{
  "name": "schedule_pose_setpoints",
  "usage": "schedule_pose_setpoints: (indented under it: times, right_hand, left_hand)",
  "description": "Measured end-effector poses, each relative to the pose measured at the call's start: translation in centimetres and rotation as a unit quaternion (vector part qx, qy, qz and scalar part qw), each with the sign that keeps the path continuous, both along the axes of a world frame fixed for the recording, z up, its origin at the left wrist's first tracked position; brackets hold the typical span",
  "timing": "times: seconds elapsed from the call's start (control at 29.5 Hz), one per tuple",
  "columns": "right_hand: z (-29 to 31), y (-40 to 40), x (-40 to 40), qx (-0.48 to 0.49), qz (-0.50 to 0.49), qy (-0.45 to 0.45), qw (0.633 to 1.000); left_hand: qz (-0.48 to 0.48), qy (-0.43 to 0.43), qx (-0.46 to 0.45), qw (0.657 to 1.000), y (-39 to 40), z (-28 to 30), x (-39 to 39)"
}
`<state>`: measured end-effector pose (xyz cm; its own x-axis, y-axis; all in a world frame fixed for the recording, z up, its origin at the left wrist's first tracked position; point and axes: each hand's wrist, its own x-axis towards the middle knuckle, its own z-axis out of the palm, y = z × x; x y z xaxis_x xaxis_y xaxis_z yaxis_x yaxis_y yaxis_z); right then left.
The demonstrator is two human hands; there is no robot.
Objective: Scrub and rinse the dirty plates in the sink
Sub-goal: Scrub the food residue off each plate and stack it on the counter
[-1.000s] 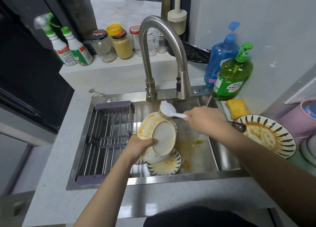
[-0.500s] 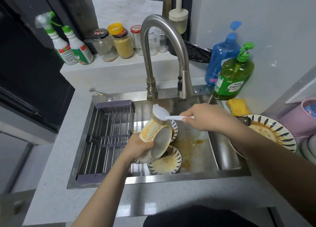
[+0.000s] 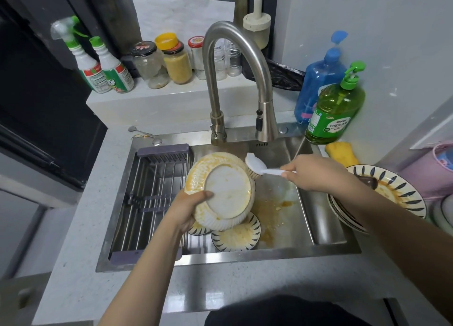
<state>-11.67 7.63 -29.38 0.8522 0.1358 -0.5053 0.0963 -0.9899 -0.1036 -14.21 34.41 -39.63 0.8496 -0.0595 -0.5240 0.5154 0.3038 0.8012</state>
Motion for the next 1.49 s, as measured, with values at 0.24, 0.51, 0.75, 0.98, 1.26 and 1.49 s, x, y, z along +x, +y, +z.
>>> schedule_pose_setpoints:
  times: [0.24, 0.51, 0.75, 0.98, 1.26, 1.49]
  right_hand:
    - [-1.2, -0.2, -0.2, 0.077, -0.025, -0.037, 0.996]
    - [-2.1, -0.7, -0.1, 0.118, -0.026, -0.059, 0.991]
    - [-3.4, -1.3, 0.3, 0.132, -0.038, -0.08, 0.987]
    - [-4.6, -3.9, -0.7, 0.198, -0.037, -0.028, 0.979]
    - [-5.7, -3.1, -2.4, 0.264, -0.1, -0.105, 0.953]
    - [-6.8, -2.3, -3.7, 0.168, -0.075, -0.18, 0.966]
  left_hand:
    - [-0.004, -0.009, -0.038, 0.999, 0.5, 0.2, 0.6]
    - [0.034, 0.022, -0.129, 0.991, 0.4, 0.0, 0.3]
    - [0.052, 0.033, -0.183, 0.981, 0.4, 0.6, 0.2]
    - [0.104, 0.038, -0.199, 0.974, 0.4, 0.6, 0.9]
    - [0.147, 0.051, -0.248, 0.956, -0.7, 1.0, 1.9]
    - [0.173, 0.076, -0.247, 0.951, -0.9, 0.6, 2.1]
